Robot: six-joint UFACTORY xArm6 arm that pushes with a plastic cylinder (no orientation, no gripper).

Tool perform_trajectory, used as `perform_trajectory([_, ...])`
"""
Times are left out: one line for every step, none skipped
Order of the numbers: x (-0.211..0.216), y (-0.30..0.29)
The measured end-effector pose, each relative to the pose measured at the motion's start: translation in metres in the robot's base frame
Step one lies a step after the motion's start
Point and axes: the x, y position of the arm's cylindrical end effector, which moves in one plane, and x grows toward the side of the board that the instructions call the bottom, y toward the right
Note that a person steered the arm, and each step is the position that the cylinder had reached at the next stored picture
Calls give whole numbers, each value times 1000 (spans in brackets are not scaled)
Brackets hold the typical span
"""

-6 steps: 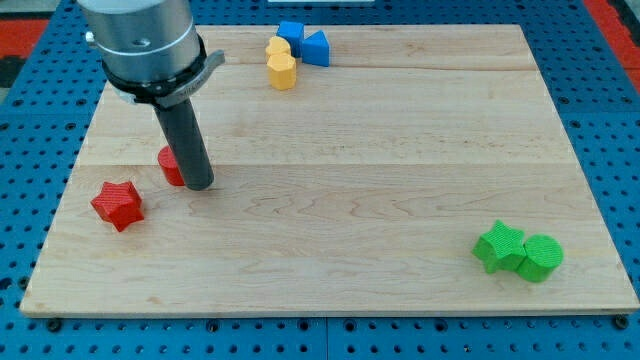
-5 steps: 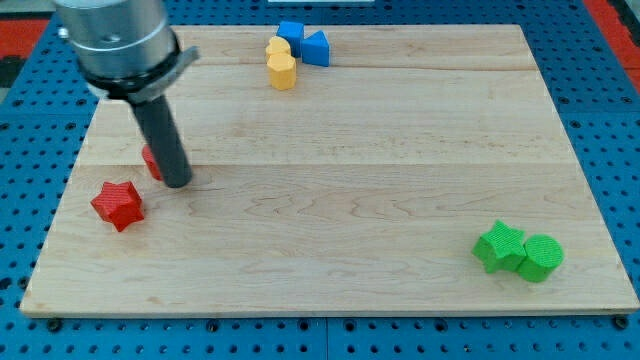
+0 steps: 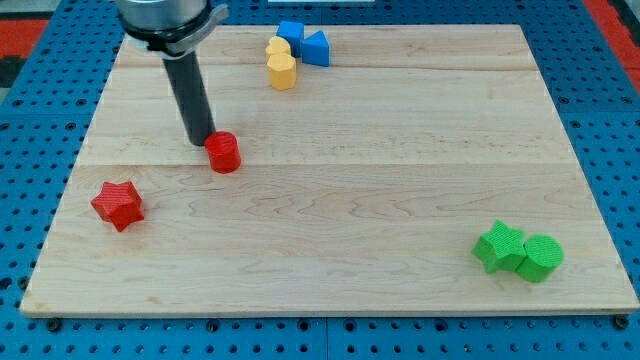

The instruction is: Move the red circle to the bottom of the yellow hexagon

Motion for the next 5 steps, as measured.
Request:
perform_trajectory([34,-10])
perform_trajectory([38,20])
perform_trajectory([0,59])
perform_trajectory([-19,89])
perform_trajectory([1,97])
